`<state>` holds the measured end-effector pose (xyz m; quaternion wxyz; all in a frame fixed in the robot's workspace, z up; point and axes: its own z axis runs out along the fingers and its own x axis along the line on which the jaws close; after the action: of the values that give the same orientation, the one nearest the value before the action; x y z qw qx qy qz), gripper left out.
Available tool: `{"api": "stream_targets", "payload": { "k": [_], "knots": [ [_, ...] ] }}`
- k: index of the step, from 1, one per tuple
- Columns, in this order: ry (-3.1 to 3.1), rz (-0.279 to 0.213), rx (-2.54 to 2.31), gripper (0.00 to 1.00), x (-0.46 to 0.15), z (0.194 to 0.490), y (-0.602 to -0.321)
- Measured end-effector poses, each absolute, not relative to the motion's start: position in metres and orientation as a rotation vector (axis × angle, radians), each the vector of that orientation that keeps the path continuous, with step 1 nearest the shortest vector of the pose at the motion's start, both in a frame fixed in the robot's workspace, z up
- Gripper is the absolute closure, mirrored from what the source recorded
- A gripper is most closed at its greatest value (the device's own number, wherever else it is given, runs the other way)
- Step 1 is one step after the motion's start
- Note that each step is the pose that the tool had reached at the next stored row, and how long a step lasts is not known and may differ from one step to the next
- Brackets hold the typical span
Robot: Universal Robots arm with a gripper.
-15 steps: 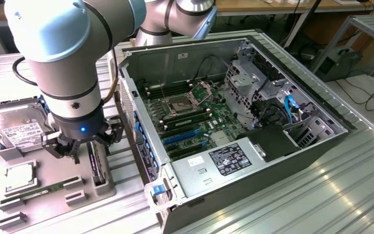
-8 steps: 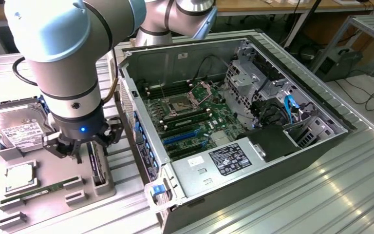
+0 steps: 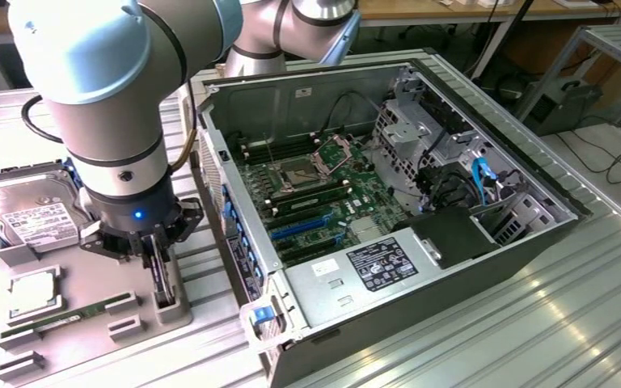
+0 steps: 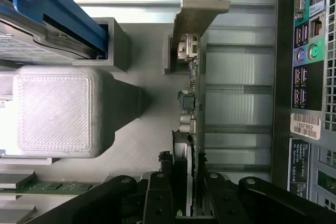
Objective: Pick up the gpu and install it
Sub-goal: 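Pick up the gpu and move the gpu toward the slot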
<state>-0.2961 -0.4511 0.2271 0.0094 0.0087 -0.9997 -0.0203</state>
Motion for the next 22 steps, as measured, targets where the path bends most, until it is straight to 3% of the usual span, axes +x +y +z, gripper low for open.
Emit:
{"api": "stream_targets", "payload": {
  "k": [22],
  "knots": [
    [-3.122, -0.067, 0.027, 0.73, -0.296, 0.243, -0.451]
  ]
}}
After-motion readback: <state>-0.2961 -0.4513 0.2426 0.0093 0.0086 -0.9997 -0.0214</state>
